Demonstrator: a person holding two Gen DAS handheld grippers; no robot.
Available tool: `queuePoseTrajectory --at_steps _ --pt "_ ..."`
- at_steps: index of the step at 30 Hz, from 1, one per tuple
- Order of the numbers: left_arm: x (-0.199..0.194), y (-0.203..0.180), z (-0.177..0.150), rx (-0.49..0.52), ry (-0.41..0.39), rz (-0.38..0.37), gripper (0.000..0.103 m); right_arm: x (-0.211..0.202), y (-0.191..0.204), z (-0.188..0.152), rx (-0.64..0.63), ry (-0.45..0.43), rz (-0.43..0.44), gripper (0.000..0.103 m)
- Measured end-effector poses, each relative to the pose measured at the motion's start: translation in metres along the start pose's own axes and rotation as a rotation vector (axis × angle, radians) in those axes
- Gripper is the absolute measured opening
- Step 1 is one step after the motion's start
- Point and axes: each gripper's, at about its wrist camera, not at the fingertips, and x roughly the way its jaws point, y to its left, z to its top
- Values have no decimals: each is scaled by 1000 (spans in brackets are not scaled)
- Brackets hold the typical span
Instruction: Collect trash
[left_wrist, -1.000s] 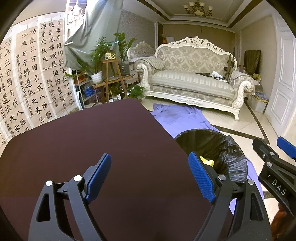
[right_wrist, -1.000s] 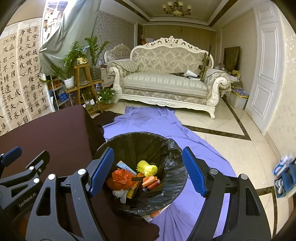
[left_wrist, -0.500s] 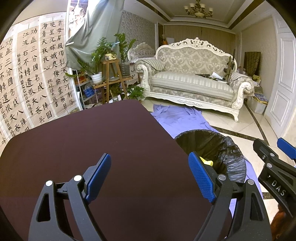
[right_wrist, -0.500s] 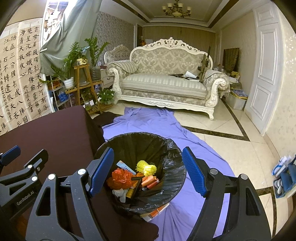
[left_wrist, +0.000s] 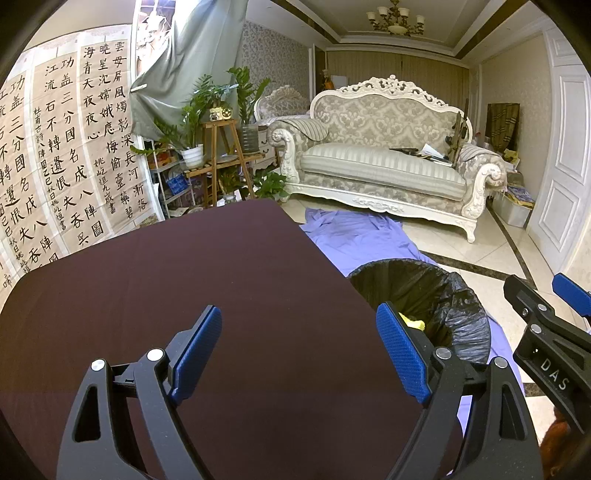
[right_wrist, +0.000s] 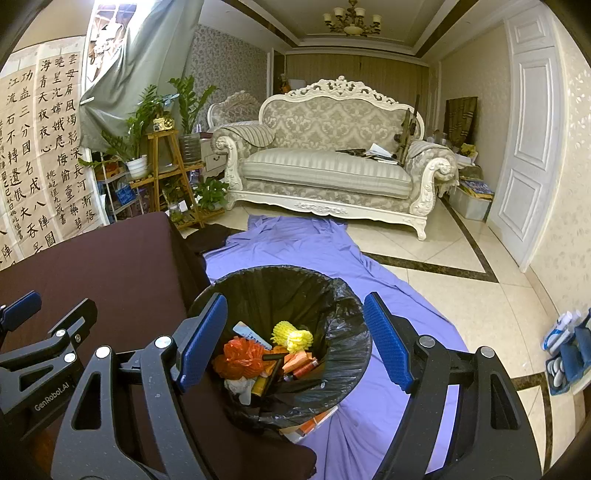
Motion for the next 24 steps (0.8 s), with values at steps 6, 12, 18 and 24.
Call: queuePoseTrajectory --at_steps 6,12,18,24 --pt "0 1 0 0 1 -1 83 -1 -2 1 0 1 0 75" --pt "0 1 0 0 1 -1 83 -1 -2 0 -2 1 1 74" --pt "0 3 0 0 1 -2 83 -1 -1 0 0 -1 -1 74" --pt "0 3 1 0 1 -4 83 -1 -1 0 -1 0 0 74"
